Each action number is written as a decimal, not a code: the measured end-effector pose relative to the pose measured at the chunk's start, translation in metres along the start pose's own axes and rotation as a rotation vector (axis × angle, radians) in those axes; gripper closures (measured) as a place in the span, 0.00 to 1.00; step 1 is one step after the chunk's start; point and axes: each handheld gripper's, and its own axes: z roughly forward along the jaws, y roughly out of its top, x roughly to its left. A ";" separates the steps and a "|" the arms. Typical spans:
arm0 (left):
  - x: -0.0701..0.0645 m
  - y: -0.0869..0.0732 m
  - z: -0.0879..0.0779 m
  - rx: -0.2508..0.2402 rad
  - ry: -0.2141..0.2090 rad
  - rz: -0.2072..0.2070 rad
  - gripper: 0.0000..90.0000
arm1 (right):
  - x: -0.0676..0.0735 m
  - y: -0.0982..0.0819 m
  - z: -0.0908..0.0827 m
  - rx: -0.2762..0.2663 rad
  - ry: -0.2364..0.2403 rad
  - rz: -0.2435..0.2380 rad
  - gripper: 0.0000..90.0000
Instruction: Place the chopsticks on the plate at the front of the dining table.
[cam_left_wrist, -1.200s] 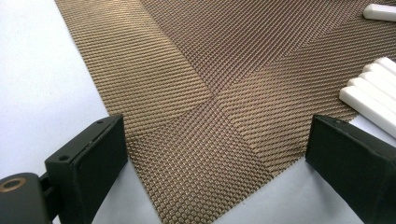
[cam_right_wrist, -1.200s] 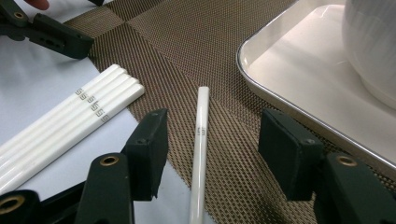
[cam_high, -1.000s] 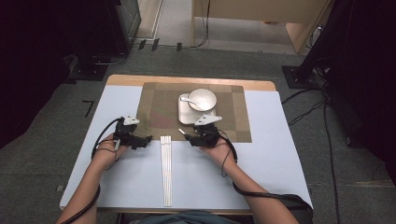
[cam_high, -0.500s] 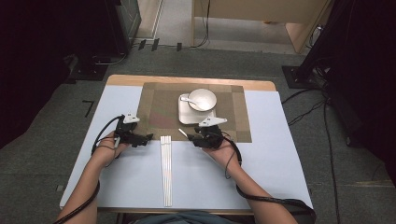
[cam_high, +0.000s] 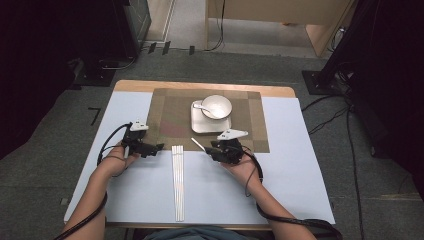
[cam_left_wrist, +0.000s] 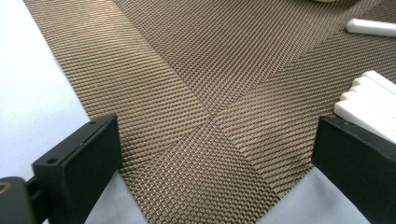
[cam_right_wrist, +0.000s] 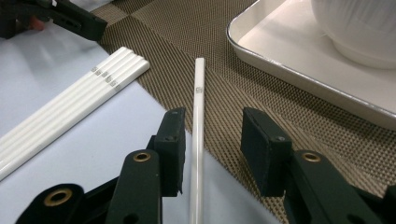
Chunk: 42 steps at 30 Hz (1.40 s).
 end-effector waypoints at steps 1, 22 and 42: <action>-0.001 0.000 0.000 0.002 0.003 0.003 0.01 | 0.001 -0.001 -0.001 0.002 0.000 0.003 0.69; -0.002 0.002 0.003 0.018 0.004 0.041 0.00 | 0.009 -0.022 -0.024 0.006 -0.001 -0.004 0.73; -0.001 0.002 0.003 0.018 0.005 0.040 0.00 | 0.013 -0.032 -0.029 0.050 -0.034 -0.005 0.79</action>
